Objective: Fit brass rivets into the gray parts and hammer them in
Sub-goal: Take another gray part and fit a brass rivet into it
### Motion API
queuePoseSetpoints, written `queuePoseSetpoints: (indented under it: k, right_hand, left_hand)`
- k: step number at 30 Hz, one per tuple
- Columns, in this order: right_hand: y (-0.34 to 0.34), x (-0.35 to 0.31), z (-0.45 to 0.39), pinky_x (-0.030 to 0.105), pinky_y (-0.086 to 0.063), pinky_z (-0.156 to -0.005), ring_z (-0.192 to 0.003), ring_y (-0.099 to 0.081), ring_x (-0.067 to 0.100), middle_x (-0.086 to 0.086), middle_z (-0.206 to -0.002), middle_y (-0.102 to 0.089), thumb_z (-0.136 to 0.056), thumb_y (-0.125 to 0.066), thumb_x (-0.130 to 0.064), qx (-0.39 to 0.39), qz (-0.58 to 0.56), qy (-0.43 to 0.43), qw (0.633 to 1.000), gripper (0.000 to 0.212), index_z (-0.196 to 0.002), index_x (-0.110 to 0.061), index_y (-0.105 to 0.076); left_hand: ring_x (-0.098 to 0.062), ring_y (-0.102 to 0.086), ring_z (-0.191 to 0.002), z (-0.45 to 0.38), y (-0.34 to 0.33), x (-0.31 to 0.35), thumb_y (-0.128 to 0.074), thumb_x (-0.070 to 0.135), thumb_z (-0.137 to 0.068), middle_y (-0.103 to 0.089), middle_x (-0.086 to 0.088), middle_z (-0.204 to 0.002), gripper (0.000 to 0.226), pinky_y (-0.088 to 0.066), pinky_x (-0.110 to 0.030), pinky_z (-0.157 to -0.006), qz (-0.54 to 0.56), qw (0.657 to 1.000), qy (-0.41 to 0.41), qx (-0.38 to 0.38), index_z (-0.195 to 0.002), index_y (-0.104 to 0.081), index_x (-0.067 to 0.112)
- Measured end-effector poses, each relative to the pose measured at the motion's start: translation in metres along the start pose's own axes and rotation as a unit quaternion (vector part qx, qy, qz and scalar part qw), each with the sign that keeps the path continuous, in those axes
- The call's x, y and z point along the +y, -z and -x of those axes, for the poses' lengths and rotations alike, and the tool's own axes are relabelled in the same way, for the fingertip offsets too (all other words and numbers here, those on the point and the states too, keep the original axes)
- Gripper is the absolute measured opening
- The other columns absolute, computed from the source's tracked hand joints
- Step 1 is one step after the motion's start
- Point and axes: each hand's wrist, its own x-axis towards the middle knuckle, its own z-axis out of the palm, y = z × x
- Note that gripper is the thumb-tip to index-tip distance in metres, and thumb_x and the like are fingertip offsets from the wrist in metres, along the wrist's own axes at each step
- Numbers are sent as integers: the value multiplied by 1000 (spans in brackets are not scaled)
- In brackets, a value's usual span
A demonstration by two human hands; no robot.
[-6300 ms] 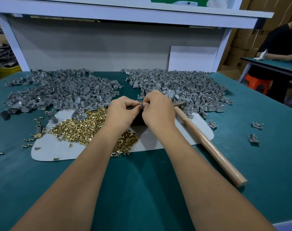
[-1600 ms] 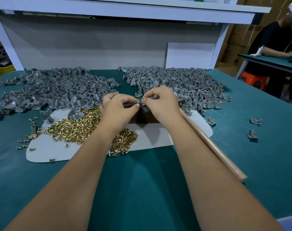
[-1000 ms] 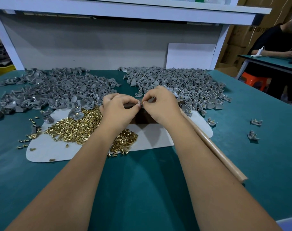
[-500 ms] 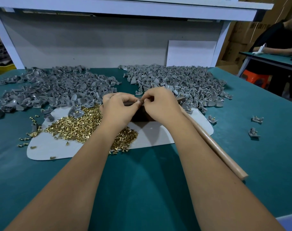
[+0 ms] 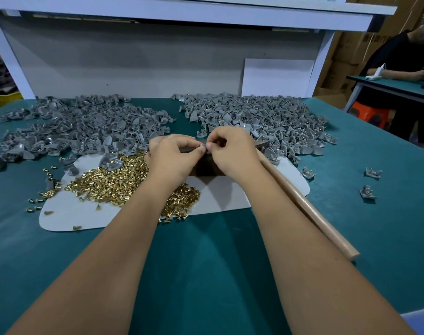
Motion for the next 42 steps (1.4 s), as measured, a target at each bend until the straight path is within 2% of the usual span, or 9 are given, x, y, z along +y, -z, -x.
queuePoseSetpoints:
  k: [4,9,13,16,20,30,34,38,42]
  right_hand:
    - [4,-10,-3,37,-52,-80,-85,-61,24,-1,-82,-65,-85,-62,-19,-22,66,-16,997,16,-72,-28,-58]
    - [7,-19,-6,28,-46,-70,-86,-61,23,-2,-80,-62,-82,-65,-22,-17,124,-39,991,16,-70,-27,-57]
    - [3,-8,3,35,-50,-80,-85,-61,20,-2,-84,-67,-87,-64,-21,-1,37,-31,999,14,-75,-29,-61]
    - [2,0,8,32,-48,-77,-83,-59,14,-6,-83,-67,-89,-60,-19,14,-62,-38,997,12,-80,-21,-67]
    - [2,0,6,34,-49,-82,-88,-60,14,-3,-87,-69,-93,-52,-19,25,-157,-76,984,22,-86,-14,-72]
    - [0,3,3,31,-47,-80,-85,-59,10,-9,-81,-67,-92,-52,-18,24,-169,-76,982,22,-84,-15,-73]
    - [0,3,3,26,-45,-75,-80,-56,3,-14,-79,-64,-92,-52,-18,21,-167,-73,983,22,-85,-16,-73]
    - [0,4,2,25,-44,-74,-80,-56,2,-13,-79,-65,-91,-53,-19,19,-164,-72,984,21,-85,-16,-73]
    - [2,4,6,27,-46,-79,-86,-59,6,-12,-83,-67,-91,-53,-18,18,-172,-76,982,21,-84,-18,-73]
  left_hand:
    - [-22,-53,-121,-4,0,1,-77,31,-84,-69,12,-103,26,-39,-50,-106,39,999,-5,-9,-69,-64,49]
    - [-27,-58,-117,-5,0,4,-78,21,-83,-70,4,-109,25,-44,-56,-101,104,994,26,-30,-72,-70,42]
    - [-23,-56,-120,-4,2,2,-77,26,-85,-69,9,-108,17,-38,-53,-108,74,997,5,-37,-79,-70,41]
    - [-22,-52,-124,-4,2,1,-73,31,-88,-68,16,-108,18,-35,-51,-110,56,998,6,-35,-79,-68,45]
    - [-22,-49,-127,-4,2,0,-69,33,-91,-68,16,-110,19,-34,-50,-111,52,998,14,-30,-79,-66,47]
    - [-13,-50,-123,-2,2,0,-73,35,-87,-67,18,-104,17,-34,-50,-110,49,999,8,-13,-77,-66,47]
    - [-14,-51,-122,-3,3,-1,-73,36,-86,-62,27,-93,25,-32,-50,-111,33,999,-8,-11,-71,-62,52]
    - [-11,-50,-122,-4,2,-2,-73,37,-87,-59,33,-86,27,-33,-49,-110,4,1000,-17,5,-69,-60,54]
    - [-14,-50,-124,-4,1,-3,-74,37,-86,-63,27,-90,22,-34,-49,-109,13,1000,-15,5,-74,-63,52]
